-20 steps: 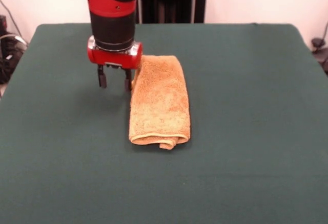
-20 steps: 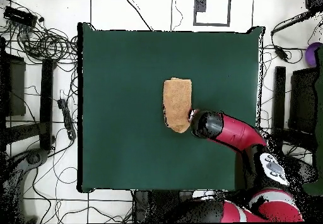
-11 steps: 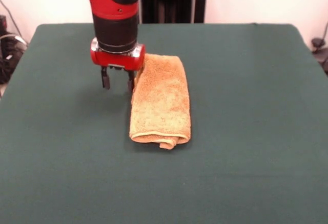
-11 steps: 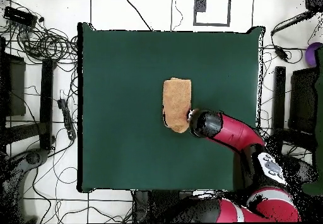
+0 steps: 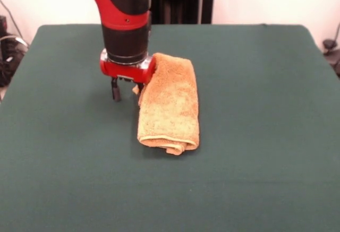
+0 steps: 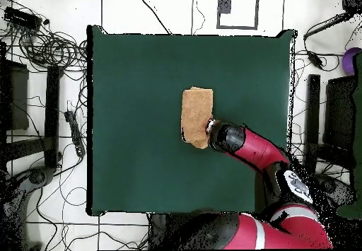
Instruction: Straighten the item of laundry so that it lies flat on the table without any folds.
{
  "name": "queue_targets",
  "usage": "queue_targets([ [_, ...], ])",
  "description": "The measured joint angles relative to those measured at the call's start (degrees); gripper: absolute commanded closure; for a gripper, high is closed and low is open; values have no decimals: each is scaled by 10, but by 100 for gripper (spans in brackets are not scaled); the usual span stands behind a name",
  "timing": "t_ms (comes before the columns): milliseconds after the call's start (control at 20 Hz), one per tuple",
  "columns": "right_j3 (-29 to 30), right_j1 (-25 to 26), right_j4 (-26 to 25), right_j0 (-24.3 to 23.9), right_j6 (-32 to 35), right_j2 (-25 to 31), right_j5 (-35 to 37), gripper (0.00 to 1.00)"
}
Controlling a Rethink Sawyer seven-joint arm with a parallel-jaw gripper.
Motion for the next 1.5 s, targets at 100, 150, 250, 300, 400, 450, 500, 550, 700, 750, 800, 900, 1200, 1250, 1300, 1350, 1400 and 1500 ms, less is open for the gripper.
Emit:
queue_targets([
  [100,10,0,36,18,20,-4,-3,0],
  [150,13,0,45,23,27,-4,-3,0],
  [250,20,0,69,35,44,-5,-3,0],
  [300,25,-1,81,42,54,-5,-3,0],
  [400,31,-1,99,54,71,-5,-3,0],
  [450,34,-2,110,61,81,-6,-2,0],
  [500,42,-3,129,78,103,-8,-3,0],
  [550,44,-4,138,87,113,-9,-3,0],
  [700,52,-6,171,124,154,-14,-3,0],
  [750,54,-7,179,135,166,-15,-3,0],
  [800,55,-8,185,144,175,-17,-3,0],
  [900,56,-8,196,165,195,-22,-3,0],
  [1200,53,-7,200,212,225,-48,1,0],
  [1250,50,-7,200,218,226,-54,7,0],
  [1300,49,-7,200,220,226,-56,10,0],
  [1350,47,-7,200,221,226,-58,12,0],
  [1400,41,-7,200,227,226,-64,23,0],
  [1500,34,-6,200,229,226,-68,34,0],
])
